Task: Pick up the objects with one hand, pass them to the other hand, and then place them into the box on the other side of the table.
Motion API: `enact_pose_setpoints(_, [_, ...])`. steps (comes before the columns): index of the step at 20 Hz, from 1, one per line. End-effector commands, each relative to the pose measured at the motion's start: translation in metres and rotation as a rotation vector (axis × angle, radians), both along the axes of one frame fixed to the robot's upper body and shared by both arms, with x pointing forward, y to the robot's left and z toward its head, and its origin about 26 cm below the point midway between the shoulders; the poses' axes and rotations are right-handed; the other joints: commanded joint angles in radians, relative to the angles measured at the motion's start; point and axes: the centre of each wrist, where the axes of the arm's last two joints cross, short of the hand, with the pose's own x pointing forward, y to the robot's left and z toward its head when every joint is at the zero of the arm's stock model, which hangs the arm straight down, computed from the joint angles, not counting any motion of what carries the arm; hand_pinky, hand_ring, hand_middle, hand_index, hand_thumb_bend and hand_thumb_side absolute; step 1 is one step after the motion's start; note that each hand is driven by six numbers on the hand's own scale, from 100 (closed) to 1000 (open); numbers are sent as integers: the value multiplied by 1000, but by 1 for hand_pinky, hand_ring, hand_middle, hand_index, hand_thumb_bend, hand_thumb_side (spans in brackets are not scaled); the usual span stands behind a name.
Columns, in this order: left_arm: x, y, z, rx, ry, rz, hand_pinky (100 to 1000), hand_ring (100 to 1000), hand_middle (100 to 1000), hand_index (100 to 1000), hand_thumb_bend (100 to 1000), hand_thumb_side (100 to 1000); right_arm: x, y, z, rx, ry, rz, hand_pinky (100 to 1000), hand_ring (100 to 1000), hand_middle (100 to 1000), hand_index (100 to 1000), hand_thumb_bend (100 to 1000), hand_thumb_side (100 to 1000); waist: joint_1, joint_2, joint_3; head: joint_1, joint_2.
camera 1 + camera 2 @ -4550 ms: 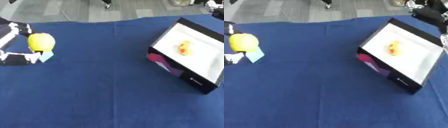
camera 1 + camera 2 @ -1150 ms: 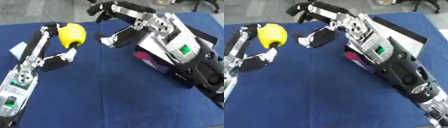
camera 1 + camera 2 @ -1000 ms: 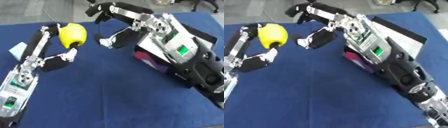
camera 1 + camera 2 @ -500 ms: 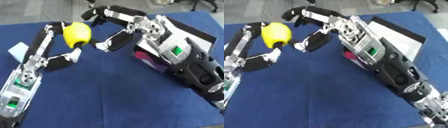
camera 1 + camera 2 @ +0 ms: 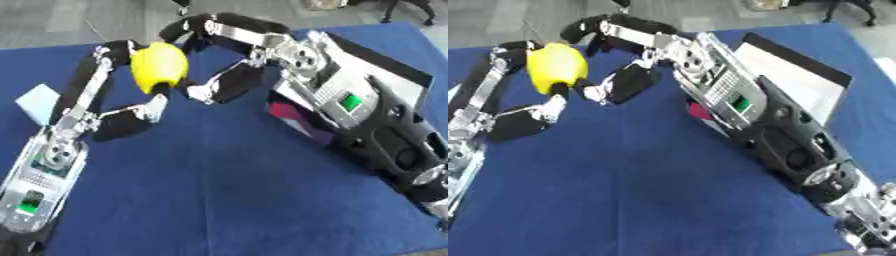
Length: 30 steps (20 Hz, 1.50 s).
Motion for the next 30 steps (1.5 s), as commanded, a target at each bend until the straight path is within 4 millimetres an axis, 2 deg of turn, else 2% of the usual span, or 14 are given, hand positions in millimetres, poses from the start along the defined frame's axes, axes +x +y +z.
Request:
enact_pose_setpoints(1, [-4, -9, 13, -12, -41, -39, 751, 615, 575, 583, 100, 291, 0, 2, 7, -1, -23, 6, 890, 829, 884, 925, 194, 246, -10, -7, 1, -5, 0])
enact_pose_setpoints(7, [-5, -12, 13, -15, -33, -47, 751, 615, 575, 583, 100, 296, 2, 1, 5, -3, -19, 5, 890, 827, 883, 915, 182, 241, -9, -6, -1, -5, 0])
enact_pose_setpoints(10, [-5, -13, 13, -10, -32, -49, 748, 615, 576, 584, 100, 289, 1, 1, 5, 6, -17, 9, 891, 816, 815, 840, 129, 159, -9, -6, -1, -6, -1])
enact_pose_setpoints(12, [-5, -13, 12, -6, -31, -48, 748, 616, 577, 589, 100, 260, 1, 0, 4, 26, -6, 4, 893, 792, 743, 757, 100, 100, -9, -6, -2, -5, -1])
enact_pose_setpoints(16, [-5, -13, 10, 8, -25, -48, 749, 618, 581, 599, 100, 203, -1, -3, 3, 82, 47, 23, 891, 746, 649, 675, 100, 100, -8, -6, -3, -5, 0])
enact_pose_setpoints(23, [-4, -13, 7, 38, -11, -49, 751, 631, 589, 622, 100, 104, -3, -6, 3, 146, 96, 44, 882, 707, 586, 614, 100, 100, -7, -6, -5, -9, 0])
enact_pose_setpoints(27, [-3, -12, 5, 44, -1, -31, 755, 644, 600, 644, 100, 100, -3, -8, 3, 157, 111, 37, 877, 694, 566, 595, 100, 100, -7, -7, -6, -11, 1])
enact_pose_setpoints(30, [-2, -11, 3, 36, 6, -3, 769, 663, 628, 697, 100, 100, -3, -10, 3, 155, 120, 32, 873, 684, 555, 582, 100, 100, -8, -8, -6, -10, -1])
